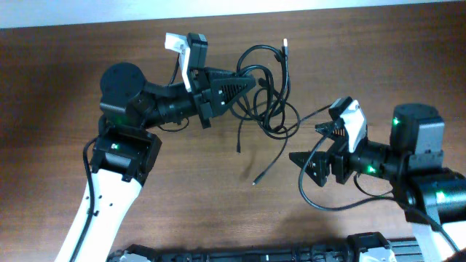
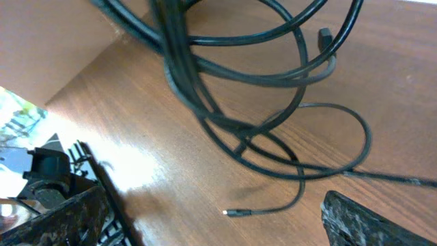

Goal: Untangle cables

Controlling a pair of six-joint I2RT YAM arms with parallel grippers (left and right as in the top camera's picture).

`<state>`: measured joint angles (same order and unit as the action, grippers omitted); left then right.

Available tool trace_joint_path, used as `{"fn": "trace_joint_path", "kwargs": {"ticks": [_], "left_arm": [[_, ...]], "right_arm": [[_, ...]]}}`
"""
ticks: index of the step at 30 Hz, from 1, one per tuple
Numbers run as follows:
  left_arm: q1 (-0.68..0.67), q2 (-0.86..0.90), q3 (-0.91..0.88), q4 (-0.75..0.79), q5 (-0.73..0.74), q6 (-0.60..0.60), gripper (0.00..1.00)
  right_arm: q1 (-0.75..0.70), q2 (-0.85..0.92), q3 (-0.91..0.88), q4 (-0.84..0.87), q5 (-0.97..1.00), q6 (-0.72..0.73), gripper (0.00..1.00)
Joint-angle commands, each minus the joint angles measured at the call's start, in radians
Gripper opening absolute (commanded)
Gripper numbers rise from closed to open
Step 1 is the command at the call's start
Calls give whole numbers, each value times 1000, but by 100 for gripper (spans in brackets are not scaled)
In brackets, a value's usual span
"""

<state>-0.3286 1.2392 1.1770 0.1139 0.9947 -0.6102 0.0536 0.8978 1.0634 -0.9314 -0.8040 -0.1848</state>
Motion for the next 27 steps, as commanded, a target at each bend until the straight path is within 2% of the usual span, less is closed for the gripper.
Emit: {"fn": "trace_joint_path", "kwargs": {"ticks": [1,5,12,17,21,27], "left_arm": [[4,-23,19,32,-12,-90,0],[4,-23,19,35,6,-105,0],[-50,-23,19,62,31,-105,0],[-89,-23,19,237,31,-142,0],[-85,-23,19,368,31,-141,0],[113,-23,19,417,35,-142,0]], "right_arm": [[-2,79,2,-5,-23,84,98],[-2,180,2,17,34,229,98],[-2,258,2,151,33,283,98],[-2,285,2,136,168,283,99],[-2,285,2,66,368,284,98],[-2,285,2,-61,566,283,98]]}}
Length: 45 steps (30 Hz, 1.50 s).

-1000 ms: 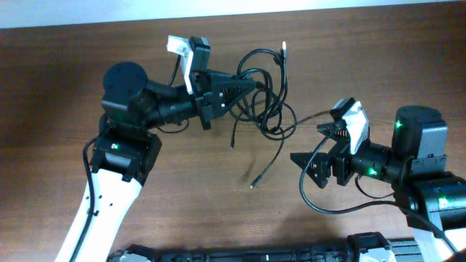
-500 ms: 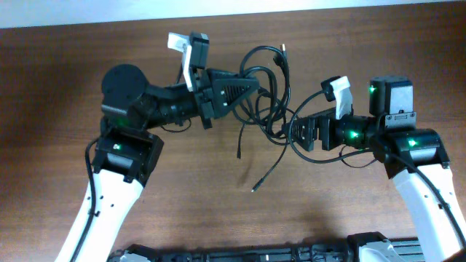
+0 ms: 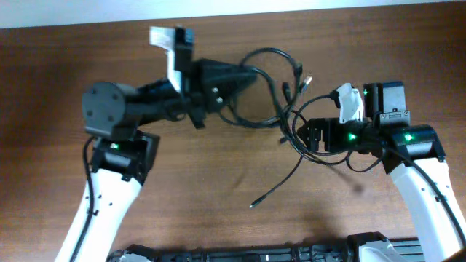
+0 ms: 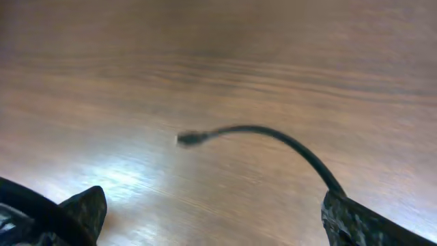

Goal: Untangle cables

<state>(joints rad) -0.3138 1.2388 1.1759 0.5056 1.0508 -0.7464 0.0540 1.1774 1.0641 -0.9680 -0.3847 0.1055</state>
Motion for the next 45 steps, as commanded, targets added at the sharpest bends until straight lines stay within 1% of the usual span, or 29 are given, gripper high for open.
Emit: {"fn": "trace_joint_path", "kwargs": {"ticks": [1,7,11,14,17,19,22,25,29,32,34,35,39,40,43,45], "left_arm": [[127,-22,20,25,-21,-5,0],[285,-22,20,24,-14,-6,0],[370,-22,20,25,-3,-32,0],[439,-23,20,25,8,-68,0],[514,-24,20,41,8,-143,0],[542,-24,20,63,8,-183,0],[547,-24,20,61,22,-205,0],[547,-24,20,62,35,-254,0],[523,-24,20,61,57,-264,0],[461,-24,20,59,60,-264,0],[420,-24,20,58,51,-264,0],[393,-24,20,59,35,-264,0],[317,-24,20,59,-27,-291,0],[286,-24,20,59,-59,-306,0],[221,-24,20,59,-117,-308,0],[184,-24,20,62,-146,-310,0]], "right_arm": [[-2,5,1,-28,159,-7,98],[-3,5,1,-29,163,-7,99],[-3,5,1,-45,199,-7,99],[-3,5,1,-50,200,-7,99],[-3,5,1,-51,214,-7,99],[-3,5,1,-54,213,-7,99],[-3,5,1,-54,196,-8,99],[-3,5,1,-53,109,-31,98],[-3,5,1,-46,-80,-180,98],[-2,5,1,-46,-96,-195,98],[-2,5,1,-50,-244,-328,99],[-2,5,1,-51,-370,-435,99],[-1,5,1,-80,-563,-703,98],[4,5,1,-93,-612,-798,98],[49,8,1,-90,-614,-921,98],[87,14,1,-71,-605,-940,98]]}}
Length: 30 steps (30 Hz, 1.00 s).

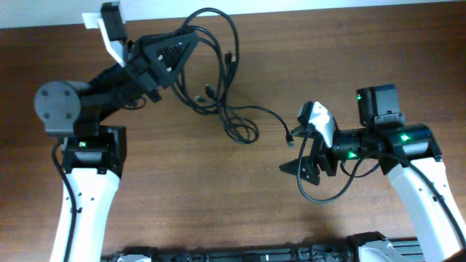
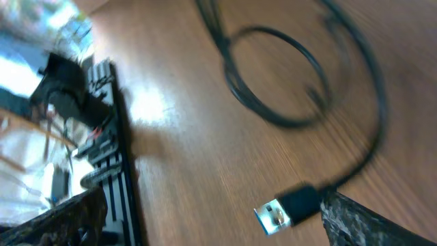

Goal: Untangle cables

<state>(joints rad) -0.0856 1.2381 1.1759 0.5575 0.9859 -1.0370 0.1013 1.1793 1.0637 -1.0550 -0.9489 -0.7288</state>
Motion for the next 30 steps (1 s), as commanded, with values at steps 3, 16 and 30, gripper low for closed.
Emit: {"fn": "trace_joint_path", "kwargs": {"ticks": [3,16,30], "left_arm": [[-113,-23,20,11,-131,-25,0],[-257,-23,20,9,-358,21,0],[-153,-23,20,-726,-393,330,52]], "right_arm": [[77,49,2,48,8,-105,98],[200,264,0,37,-8,-89,21],[134,259,7,-84,-296,-37,4]]}}
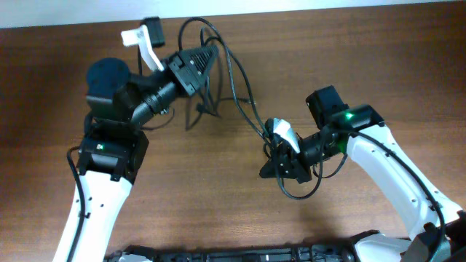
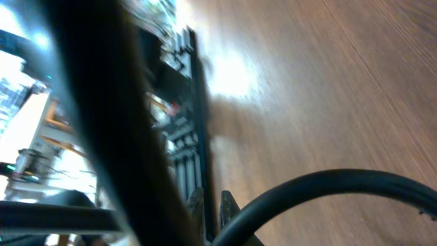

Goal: Untangle cables

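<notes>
A tangle of black cables point(image 1: 231, 69) hangs from my left gripper point(image 1: 211, 54), which is shut on it above the table's far middle. One strand runs down and right from the tangle to my right gripper point(image 1: 271, 171). In the right wrist view the right gripper point(image 2: 212, 203) has its fingertips point(image 2: 227, 199) almost together, and a black cable point(image 2: 328, 181) arcs out from under them. A thick blurred strand point(image 2: 116, 116) crosses close to that camera. The plugs are not clearly seen.
The brown wooden table point(image 1: 218, 218) carries no other objects. A black rail point(image 1: 240, 255) runs along its front edge and shows again as the rail point(image 2: 194, 102) in the wrist view. The right arm's own wire loop point(image 1: 298, 191) hangs below its wrist.
My right gripper was open with a USB plug before it. It now sits further left, shut on a strand. My left gripper has moved right with the tangle.
At first my left gripper held the tangle over the far middle while the right stood open at the lower right. The right then came up beside the tangle, still open. Later the left held the bundle at the far left. Now the right is shut on one strand.
</notes>
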Controlling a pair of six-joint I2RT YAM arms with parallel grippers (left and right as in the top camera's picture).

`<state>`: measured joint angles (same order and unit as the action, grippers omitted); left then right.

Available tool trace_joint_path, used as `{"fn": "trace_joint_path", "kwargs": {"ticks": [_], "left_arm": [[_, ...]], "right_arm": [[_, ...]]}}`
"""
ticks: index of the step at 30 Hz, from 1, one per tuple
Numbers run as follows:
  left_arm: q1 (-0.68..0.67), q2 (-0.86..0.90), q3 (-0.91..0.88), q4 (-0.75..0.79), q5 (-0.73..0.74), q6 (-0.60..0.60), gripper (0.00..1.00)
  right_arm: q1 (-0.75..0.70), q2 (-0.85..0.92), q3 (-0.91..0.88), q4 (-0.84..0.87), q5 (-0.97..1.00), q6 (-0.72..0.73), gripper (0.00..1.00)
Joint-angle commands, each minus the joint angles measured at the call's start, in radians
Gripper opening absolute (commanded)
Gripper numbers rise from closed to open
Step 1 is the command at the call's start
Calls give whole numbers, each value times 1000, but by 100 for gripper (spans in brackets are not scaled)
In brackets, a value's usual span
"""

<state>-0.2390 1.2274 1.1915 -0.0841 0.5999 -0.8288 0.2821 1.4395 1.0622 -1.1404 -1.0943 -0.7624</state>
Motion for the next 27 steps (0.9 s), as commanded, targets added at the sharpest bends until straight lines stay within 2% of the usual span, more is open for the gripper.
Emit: {"fn": "trace_joint_path", "kwargs": {"ticks": [1,3,4,10,14,15,17,18,19,22,25,27], "left_arm": [[1,-12,4,-135,-14,148,62],[1,-12,4,-212,-18,207,94],[1,-12,4,-243,-18,245,99],[0,-12,4,-438,18,490,99],[-3,-12,4,-482,272,827,99],[-3,-12,4,-503,288,917,100],[-3,-12,4,-518,319,1014,93],[-3,-12,4,-524,388,1100,93],[-3,-12,4,-534,451,1190,93],[-26,-11,4,-542,459,1380,99],[-56,8,4,-542,448,1474,99],[-86,50,2,-542,403,1474,99]], "right_arm": [[-68,-1,9,2,-172,-3,4],[-117,-1,9,-2,-227,-3,4],[-133,-1,9,-6,-248,-3,4],[-159,-2,10,-8,-326,-3,4],[-159,-2,18,-3,-403,-8,4],[-159,-3,22,0,-423,-8,4],[-159,-5,26,3,-437,-8,4],[-159,-8,27,3,-453,-8,4],[-158,-13,31,3,-458,-8,4],[-158,-33,40,3,-458,-7,4],[-158,-42,54,3,-458,-7,4],[-158,-42,72,2,-458,-7,4]]}}
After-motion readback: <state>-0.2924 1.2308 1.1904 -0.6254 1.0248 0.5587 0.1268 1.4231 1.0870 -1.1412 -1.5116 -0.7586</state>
